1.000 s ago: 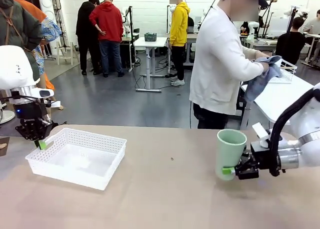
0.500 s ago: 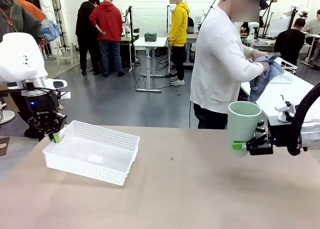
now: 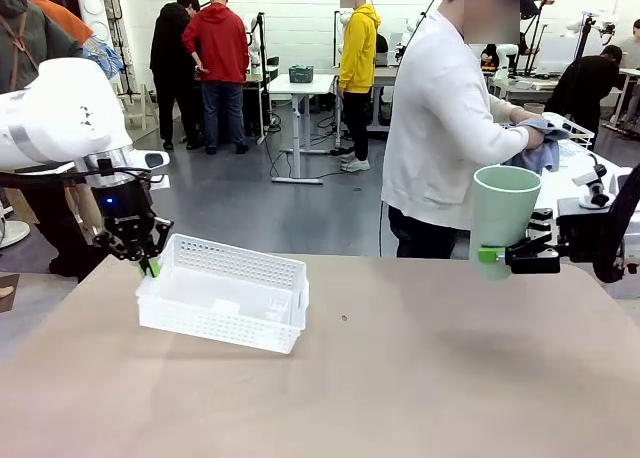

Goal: Clean and organize the cups into the basket.
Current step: Pick up the Organizing basket and move it to the center of the table, then pick up the Reusable plastic cup from the right side of the table and place it inside the Organizing basket.

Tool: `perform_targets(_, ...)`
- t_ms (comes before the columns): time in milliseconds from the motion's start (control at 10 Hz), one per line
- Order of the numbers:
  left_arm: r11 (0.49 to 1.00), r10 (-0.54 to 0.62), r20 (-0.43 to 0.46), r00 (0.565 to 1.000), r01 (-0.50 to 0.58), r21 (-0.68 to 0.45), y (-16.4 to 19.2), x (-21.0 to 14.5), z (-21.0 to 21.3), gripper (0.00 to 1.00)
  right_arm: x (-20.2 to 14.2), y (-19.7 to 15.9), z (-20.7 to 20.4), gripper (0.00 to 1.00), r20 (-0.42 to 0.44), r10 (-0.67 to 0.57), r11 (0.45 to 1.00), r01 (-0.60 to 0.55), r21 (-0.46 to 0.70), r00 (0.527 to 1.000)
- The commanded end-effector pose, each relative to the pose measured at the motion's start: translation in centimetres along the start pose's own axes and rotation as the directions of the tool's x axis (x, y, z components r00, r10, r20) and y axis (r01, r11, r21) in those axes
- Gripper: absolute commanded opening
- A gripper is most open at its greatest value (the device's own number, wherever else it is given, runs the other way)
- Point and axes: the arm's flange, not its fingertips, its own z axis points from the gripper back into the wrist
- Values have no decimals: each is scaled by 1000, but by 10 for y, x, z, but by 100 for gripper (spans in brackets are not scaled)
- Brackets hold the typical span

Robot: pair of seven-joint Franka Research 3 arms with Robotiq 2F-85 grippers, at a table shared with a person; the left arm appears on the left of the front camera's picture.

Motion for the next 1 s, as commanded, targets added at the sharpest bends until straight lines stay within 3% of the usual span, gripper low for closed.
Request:
perform_targets(0,999,36,7,999,-36,-34,-23,6,-5,0,13,-8,1,4,26,-36,997,37,-62,999)
perform_targets(400,997,52,29,998,-50,-64,-64,0,-7,0,22,-15,12,4,41,-31,996,35,-79,999)
perform_targets(900,999,-14,29,999,15,-51,-110,-11,-24,0,20,-16,15,4,23,-7,998,9,-56,1000)
